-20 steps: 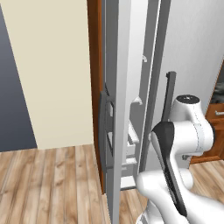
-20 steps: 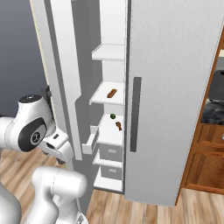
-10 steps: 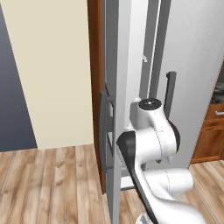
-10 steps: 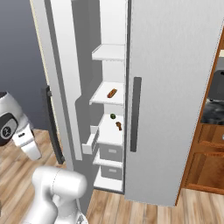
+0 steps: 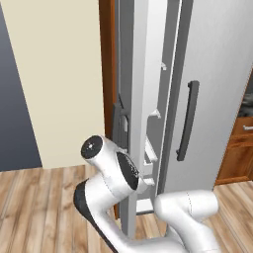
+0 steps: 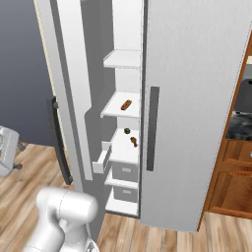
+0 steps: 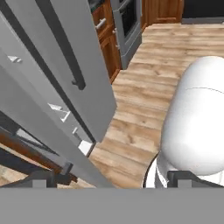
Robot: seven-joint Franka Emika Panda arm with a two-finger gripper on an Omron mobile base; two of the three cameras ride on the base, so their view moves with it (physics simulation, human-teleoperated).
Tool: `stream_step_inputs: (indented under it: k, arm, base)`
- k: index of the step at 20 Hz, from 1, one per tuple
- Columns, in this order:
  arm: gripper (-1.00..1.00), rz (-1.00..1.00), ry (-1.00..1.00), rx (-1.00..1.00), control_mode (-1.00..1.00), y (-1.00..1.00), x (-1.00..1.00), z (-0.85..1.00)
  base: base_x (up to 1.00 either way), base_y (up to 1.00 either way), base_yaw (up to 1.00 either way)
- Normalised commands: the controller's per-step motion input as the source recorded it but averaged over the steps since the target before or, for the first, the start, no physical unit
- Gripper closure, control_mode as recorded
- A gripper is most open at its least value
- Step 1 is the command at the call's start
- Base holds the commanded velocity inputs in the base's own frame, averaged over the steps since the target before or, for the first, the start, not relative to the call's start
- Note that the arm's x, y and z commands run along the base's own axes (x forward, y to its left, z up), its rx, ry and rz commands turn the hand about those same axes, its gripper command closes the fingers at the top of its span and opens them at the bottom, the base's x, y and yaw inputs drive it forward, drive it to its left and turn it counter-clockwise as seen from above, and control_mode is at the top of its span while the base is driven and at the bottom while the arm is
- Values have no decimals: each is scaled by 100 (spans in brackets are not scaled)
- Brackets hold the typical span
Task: Store the hot dog in the freezer for long-term storage. Close the freezer door after placing the cooked food.
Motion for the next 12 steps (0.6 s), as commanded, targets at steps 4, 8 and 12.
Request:
stream_step_inputs:
  k: [4, 8, 12]
  arm:
    - [-100, -38, -28, -30, -100, 76, 72, 0]
    - [-100, -25, -5, -30, -100, 43, 74, 0]
    - [-100, -13, 16, -21, -100, 14, 56, 2]
  base:
    - [0, 0, 0]
    - [0, 0, 0]
    - [0, 0, 0]
